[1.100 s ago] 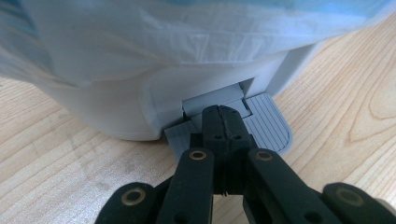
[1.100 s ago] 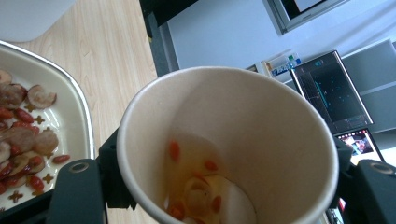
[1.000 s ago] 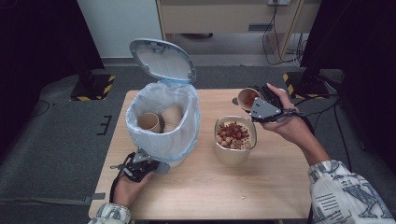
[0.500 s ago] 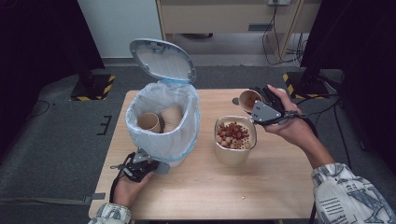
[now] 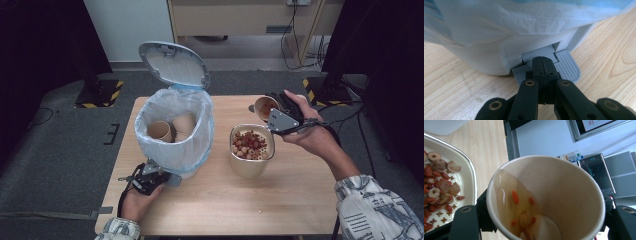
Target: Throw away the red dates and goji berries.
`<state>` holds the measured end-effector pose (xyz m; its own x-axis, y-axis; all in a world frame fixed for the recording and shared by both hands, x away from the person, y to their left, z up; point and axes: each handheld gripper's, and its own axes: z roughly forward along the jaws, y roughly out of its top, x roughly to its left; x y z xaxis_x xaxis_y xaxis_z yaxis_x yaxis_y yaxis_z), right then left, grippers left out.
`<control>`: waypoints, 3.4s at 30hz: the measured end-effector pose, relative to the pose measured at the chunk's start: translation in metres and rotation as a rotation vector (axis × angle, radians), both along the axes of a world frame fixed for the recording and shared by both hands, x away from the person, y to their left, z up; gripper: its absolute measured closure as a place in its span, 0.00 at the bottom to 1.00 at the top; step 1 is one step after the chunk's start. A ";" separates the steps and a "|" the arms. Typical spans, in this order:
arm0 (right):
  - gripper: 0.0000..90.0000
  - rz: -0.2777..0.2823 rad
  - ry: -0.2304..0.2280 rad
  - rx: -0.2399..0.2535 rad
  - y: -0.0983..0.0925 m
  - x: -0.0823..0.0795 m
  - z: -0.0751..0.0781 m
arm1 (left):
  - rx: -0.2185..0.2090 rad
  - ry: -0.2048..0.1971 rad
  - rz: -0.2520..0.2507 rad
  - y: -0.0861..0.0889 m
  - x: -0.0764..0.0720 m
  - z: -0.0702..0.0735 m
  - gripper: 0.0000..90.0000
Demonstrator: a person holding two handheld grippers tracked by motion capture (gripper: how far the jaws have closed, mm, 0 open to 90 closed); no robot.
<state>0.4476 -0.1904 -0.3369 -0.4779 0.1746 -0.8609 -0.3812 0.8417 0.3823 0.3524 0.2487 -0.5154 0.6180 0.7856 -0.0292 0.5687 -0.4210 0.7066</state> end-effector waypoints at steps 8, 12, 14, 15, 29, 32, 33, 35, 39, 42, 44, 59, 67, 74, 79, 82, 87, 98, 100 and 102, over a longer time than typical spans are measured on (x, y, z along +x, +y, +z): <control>0.31 0.001 -0.008 -0.048 0.004 0.000 0.001 | 0.000 0.001 -0.001 0.000 0.000 0.000 1.00; 0.31 -0.004 -0.024 -0.095 0.006 0.001 -0.001 | 0.000 0.001 -0.001 0.000 0.000 0.000 1.00; 0.31 -0.004 -0.028 -0.105 0.007 0.000 -0.001 | 0.000 0.001 -0.001 0.000 0.000 0.000 1.00; 0.31 -0.007 -0.027 -0.113 0.008 0.000 -0.002 | 0.000 0.001 -0.001 0.000 0.000 0.000 1.00; 0.31 0.003 -0.030 -0.158 0.011 -0.002 -0.006 | 0.000 0.001 -0.001 0.000 0.000 0.000 1.00; 0.31 0.005 -0.032 -0.165 0.012 -0.002 -0.007 | 0.000 0.001 -0.001 0.000 0.000 0.000 1.00; 0.31 0.006 -0.032 -0.169 0.013 -0.002 -0.008 | 0.000 0.001 -0.001 0.000 0.000 0.000 1.00; 0.31 0.002 -0.036 -0.179 0.015 -0.003 -0.009 | 0.000 0.000 0.000 0.000 0.000 0.000 1.00; 0.31 0.000 -0.040 -0.196 0.017 -0.003 -0.010 | 0.000 0.000 -0.001 0.000 0.000 0.000 1.00; 0.31 -0.003 -0.046 -0.226 0.019 -0.004 -0.012 | 0.000 0.000 -0.001 0.000 0.000 0.000 1.00; 0.31 -0.002 -0.052 -0.248 0.020 -0.006 -0.011 | 0.001 0.000 -0.001 0.000 0.000 0.000 1.00; 0.31 -0.013 -0.094 -0.372 0.027 -0.010 -0.015 | 0.000 0.000 0.000 0.000 0.000 0.000 1.00; 0.32 -0.015 -0.125 -0.395 0.029 -0.010 -0.012 | 0.000 0.000 0.000 0.000 0.000 0.000 1.00; 0.32 -0.012 -0.172 -0.424 0.027 -0.013 -0.005 | 0.000 0.000 0.000 0.000 0.000 0.000 1.00; 0.32 -0.005 -0.207 -0.459 0.028 -0.016 0.001 | -0.001 0.001 0.001 0.000 0.000 0.000 1.00; 0.32 -0.004 -0.232 -0.469 0.027 -0.018 0.005 | -0.002 0.000 0.001 0.000 0.000 0.000 1.00; 0.32 -0.002 -0.268 -0.498 0.027 -0.022 0.006 | -0.001 0.000 0.001 0.000 0.000 0.000 1.00; 0.32 0.005 -0.351 -0.604 0.030 -0.025 0.004 | -0.002 -0.001 0.001 0.000 0.000 0.000 1.00; 0.32 0.005 -0.356 -0.604 0.030 -0.025 0.003 | -0.001 -0.001 0.001 0.000 0.000 0.000 1.00; 0.32 0.009 -0.365 -0.612 0.031 -0.025 0.003 | -0.001 0.000 0.001 0.000 0.000 0.000 1.00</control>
